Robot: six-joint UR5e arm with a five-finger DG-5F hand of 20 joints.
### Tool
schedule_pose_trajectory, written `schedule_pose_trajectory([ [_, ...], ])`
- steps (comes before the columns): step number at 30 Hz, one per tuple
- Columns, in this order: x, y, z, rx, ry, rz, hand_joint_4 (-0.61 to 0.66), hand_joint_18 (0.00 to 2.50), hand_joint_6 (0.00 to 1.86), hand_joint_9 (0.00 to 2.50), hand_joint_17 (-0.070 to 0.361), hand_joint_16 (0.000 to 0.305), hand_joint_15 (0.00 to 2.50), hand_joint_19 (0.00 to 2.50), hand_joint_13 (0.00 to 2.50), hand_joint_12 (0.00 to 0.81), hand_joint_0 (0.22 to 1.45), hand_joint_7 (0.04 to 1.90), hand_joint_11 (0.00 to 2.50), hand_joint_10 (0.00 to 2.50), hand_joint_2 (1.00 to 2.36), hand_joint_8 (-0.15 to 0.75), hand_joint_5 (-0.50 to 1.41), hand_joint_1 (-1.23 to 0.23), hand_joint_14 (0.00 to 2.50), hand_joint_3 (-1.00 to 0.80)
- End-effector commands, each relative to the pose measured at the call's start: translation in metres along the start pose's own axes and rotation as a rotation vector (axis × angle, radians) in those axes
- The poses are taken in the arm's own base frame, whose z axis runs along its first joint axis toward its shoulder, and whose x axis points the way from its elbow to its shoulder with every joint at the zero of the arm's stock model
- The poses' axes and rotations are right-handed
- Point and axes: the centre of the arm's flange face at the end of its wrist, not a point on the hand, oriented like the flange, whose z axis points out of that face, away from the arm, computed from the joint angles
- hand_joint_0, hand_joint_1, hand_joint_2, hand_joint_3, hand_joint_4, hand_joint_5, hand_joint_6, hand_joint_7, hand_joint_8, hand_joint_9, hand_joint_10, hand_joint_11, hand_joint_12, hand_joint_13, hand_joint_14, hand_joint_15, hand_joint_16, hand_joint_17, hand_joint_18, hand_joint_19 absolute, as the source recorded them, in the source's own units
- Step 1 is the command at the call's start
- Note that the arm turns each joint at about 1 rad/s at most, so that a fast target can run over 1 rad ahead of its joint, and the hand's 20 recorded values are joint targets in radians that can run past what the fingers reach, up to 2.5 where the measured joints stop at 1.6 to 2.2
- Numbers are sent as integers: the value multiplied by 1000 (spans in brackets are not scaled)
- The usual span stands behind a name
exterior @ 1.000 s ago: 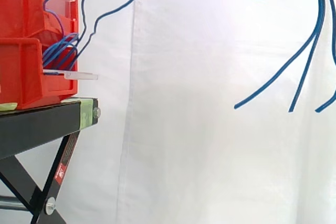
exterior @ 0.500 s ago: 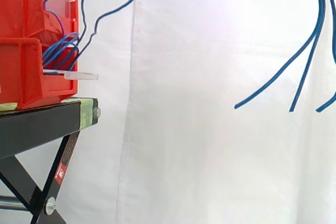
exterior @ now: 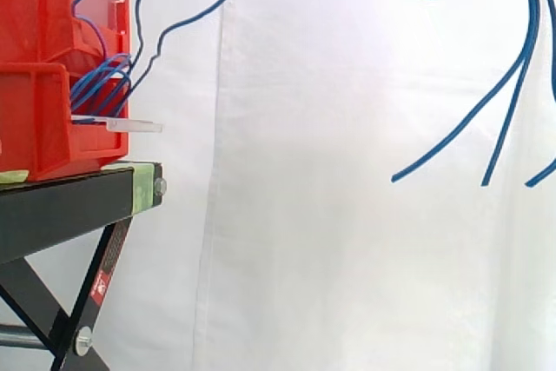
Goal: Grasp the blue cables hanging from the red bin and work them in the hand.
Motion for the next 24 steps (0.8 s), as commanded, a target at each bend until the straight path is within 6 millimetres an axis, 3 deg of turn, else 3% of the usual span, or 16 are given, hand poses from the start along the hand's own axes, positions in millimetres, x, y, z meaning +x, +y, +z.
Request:
schedule_pose_trajectory([
  [1, -1, -1, 1, 1, -5, -33, 277, 1555, 823, 578, 120, 53, 1353, 1283, 932, 471, 907, 1315, 2500, 2500, 1025, 458, 319, -642, 2500, -381],
  [9, -6, -7, 2, 10, 15, -145, 277, 1551, 822, 579, 119, 53, 1331, 1297, 937, 480, 907, 1323, 2500, 2500, 1025, 459, 319, -642, 2500, -379],
  [13, -9, -36, 1, 11, 40, -165, 277, 1553, 827, 578, 120, 53, 1352, 1289, 932, 472, 906, 1313, 2500, 2500, 1024, 458, 319, -642, 2500, -372],
  [15, -1, -45, 4, -11, 43, -88, 271, 1553, 829, 578, 118, 53, 1349, 1290, 935, 478, 907, 1313, 2500, 2500, 1024, 458, 317, -642, 2500, -376],
  [24, 0, -50, 6, -20, 28, -250, 274, 1549, 829, 579, 118, 52, 1336, 1289, 933, 477, 906, 1321, 2500, 2500, 1024, 460, 317, -641, 2500, -376],
])
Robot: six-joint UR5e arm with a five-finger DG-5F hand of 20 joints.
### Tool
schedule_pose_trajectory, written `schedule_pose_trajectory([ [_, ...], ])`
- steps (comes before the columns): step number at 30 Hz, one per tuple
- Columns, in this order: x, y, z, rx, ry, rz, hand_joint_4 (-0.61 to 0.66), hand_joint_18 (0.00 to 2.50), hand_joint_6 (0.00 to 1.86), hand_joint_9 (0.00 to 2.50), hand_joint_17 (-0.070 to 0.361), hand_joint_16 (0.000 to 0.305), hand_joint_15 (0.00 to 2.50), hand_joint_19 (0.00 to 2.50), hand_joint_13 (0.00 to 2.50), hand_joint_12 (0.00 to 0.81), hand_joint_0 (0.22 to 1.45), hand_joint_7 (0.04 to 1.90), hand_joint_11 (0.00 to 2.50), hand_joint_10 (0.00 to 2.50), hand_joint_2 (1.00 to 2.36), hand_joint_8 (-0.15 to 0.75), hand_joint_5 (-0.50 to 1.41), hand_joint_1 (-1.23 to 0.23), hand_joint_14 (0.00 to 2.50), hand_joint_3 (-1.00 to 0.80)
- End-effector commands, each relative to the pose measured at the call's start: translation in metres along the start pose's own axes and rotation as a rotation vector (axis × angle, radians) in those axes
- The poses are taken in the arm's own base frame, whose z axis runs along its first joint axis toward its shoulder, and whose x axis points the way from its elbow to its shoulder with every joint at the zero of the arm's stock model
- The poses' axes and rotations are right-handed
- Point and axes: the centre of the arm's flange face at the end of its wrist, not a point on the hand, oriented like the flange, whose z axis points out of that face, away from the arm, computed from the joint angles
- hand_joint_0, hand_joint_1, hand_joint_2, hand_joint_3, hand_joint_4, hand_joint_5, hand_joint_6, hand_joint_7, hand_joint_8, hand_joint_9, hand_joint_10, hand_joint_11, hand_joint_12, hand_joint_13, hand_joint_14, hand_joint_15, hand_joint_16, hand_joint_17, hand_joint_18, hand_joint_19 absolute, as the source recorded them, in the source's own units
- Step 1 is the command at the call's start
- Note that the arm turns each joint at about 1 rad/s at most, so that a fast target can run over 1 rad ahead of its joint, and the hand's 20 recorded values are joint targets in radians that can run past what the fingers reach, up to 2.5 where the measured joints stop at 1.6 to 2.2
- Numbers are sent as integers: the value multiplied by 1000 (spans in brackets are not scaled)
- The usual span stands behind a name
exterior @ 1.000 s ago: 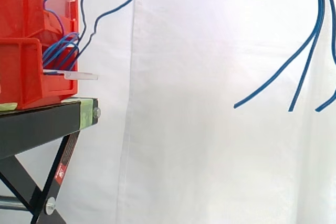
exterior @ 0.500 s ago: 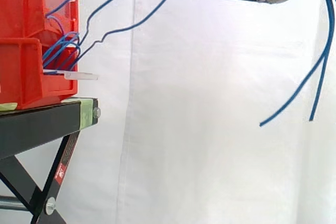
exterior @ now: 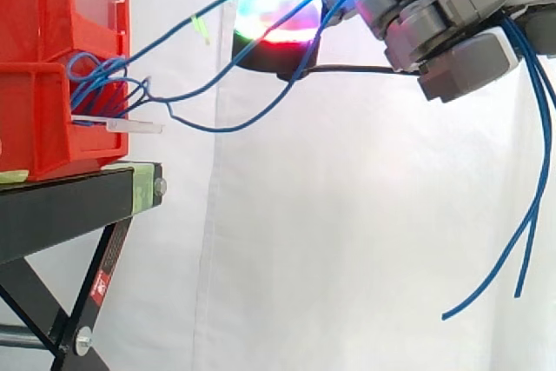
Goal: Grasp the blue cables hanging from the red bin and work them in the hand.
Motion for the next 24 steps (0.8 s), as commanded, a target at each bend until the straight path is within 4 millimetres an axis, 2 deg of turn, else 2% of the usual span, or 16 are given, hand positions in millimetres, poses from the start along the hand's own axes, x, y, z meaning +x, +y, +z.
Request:
schedule_pose_trajectory([
  [1, 0, 0, 2, -2, -5, -68, 273, 1552, 834, 578, 120, 53, 1366, 1284, 931, 479, 906, 1310, 2500, 2500, 1024, 457, 316, -642, 2500, -375],
  [24, -4, -1, 2, 10, -24, -121, 276, 1547, 858, 577, 119, 53, 1336, 1284, 933, 477, 908, 1298, 2500, 2500, 1024, 461, 310, -640, 2500, -380],
])
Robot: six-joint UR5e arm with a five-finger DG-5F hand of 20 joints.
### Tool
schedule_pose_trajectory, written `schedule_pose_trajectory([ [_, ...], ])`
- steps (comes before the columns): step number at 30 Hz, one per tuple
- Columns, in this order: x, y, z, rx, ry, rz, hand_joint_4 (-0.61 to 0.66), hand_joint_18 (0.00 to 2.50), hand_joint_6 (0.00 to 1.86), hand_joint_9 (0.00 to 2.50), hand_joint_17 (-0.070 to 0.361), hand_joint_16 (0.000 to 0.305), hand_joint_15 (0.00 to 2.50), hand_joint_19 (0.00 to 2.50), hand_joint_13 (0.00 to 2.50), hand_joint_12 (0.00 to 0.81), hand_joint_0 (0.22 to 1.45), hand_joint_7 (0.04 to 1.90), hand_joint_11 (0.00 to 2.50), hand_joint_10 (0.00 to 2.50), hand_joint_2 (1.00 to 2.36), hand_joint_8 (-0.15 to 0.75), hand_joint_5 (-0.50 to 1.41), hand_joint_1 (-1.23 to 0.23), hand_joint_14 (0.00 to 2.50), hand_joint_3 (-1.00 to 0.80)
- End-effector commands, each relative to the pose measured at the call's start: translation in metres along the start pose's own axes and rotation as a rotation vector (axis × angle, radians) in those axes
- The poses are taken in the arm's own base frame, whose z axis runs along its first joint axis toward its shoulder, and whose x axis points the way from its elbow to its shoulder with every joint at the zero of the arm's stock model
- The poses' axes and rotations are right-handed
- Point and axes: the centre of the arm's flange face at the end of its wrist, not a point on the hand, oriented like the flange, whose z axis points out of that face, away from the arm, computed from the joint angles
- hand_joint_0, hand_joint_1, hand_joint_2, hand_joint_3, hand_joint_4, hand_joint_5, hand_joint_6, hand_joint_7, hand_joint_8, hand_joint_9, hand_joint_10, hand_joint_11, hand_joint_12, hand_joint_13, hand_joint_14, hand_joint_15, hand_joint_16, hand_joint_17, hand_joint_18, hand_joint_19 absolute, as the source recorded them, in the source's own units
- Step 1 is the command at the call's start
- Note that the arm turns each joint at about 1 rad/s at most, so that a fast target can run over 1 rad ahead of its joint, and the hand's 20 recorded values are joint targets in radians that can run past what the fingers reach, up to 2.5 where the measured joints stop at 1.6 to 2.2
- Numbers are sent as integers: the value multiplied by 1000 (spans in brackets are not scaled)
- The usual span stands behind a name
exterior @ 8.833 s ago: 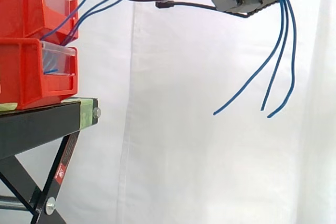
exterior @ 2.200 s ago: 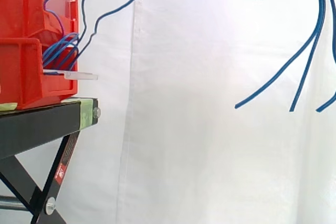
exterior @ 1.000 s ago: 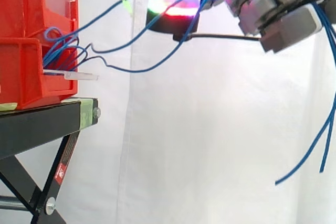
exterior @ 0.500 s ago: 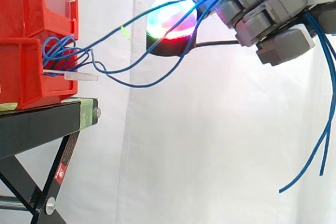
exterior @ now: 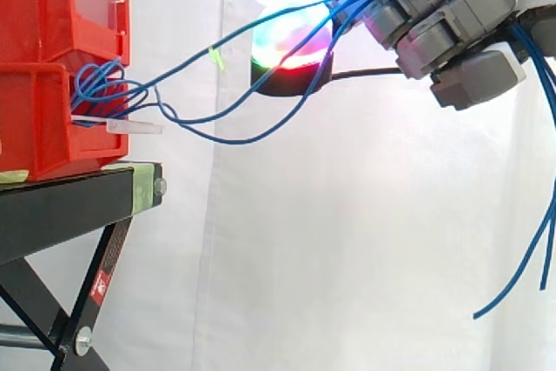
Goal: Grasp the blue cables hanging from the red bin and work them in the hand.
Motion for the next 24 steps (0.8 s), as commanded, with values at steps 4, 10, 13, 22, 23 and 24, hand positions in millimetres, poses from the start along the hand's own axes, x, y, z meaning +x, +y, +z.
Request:
schedule_pose_trajectory([
  [4, -2, -1, -2, 3, 8, -30, 277, 1548, 866, 577, 120, 53, 1332, 1284, 933, 476, 910, 1301, 2500, 2500, 1024, 461, 307, -640, 2500, -390],
  [10, 0, -1, -3, 1, 12, -35, 278, 1546, 873, 577, 119, 53, 1327, 1281, 931, 475, 910, 1296, 2500, 2500, 1024, 462, 305, -640, 2500, -390],
  [13, 0, -1, -3, 1, 14, -35, 278, 1545, 877, 577, 119, 53, 1332, 1284, 931, 476, 909, 1293, 2500, 2500, 1024, 461, 303, -640, 2500, -384],
  [22, -1, -1, -3, 0, 14, -33, 278, 1546, 887, 576, 119, 53, 1332, 1283, 931, 476, 909, 1280, 2500, 2500, 1024, 461, 301, -639, 2500, -389],
  [23, -1, -1, -3, 0, 14, -35, 278, 1548, 887, 575, 120, 53, 1332, 1278, 931, 476, 909, 1280, 2500, 2500, 1024, 460, 301, -639, 2500, -386],
  [24, -1, -1, -3, 0, 14, -33, 279, 1546, 883, 576, 119, 53, 1339, 1283, 931, 476, 909, 1290, 2500, 2500, 1024, 461, 301, -639, 2500, -390],
])
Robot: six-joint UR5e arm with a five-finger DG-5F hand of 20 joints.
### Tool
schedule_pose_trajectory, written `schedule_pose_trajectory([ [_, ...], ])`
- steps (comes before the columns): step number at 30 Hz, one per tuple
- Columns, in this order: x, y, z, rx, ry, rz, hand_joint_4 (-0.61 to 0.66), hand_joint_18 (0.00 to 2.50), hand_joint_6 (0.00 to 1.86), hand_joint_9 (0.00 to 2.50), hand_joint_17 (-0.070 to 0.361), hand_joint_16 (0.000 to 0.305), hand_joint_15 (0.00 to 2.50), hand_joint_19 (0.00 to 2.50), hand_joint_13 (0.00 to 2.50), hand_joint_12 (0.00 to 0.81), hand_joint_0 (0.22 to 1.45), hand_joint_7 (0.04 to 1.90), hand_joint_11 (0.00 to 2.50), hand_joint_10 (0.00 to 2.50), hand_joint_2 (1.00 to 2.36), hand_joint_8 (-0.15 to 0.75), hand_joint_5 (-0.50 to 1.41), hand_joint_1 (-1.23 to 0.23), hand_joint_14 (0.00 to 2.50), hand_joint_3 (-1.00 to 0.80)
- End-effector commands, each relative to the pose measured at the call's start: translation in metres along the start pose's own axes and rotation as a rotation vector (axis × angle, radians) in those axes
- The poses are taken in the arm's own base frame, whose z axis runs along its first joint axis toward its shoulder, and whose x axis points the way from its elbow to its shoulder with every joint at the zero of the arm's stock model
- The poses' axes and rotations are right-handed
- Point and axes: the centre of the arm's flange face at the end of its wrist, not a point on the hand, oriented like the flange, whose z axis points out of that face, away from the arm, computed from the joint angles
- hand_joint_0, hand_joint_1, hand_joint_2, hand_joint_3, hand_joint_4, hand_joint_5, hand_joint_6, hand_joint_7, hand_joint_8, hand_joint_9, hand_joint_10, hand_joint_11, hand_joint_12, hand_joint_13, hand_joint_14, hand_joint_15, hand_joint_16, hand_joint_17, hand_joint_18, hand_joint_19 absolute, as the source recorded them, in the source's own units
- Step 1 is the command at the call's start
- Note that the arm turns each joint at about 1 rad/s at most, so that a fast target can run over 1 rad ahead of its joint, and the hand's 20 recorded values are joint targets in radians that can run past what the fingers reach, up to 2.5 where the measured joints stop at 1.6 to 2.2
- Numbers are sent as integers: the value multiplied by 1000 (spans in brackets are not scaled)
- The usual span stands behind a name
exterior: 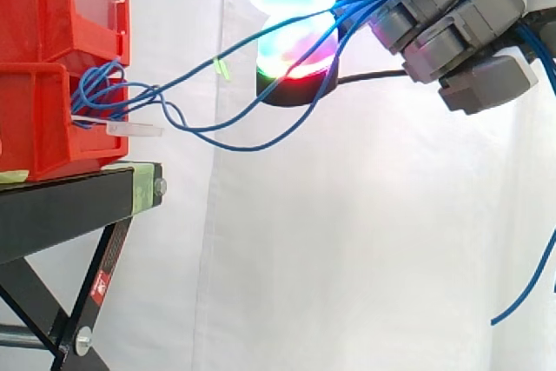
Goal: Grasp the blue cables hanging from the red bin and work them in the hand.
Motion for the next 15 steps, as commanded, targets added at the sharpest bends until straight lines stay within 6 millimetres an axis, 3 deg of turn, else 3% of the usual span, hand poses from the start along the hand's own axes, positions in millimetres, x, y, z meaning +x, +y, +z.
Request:
schedule_pose_trajectory([
  [1, 0, 0, 0, 0, 0, -1, 278, 1546, 887, 575, 119, 53, 1320, 1282, 931, 475, 909, 1280, 2500, 2500, 1024, 460, 301, -639, 2500, -389],
  [15, 0, 0, 0, 0, 0, -3, 275, 1542, 861, 573, 118, 52, 1356, 1300, 926, 469, 910, 1309, 2500, 2500, 1023, 458, 307, -639, 2500, -394],
])
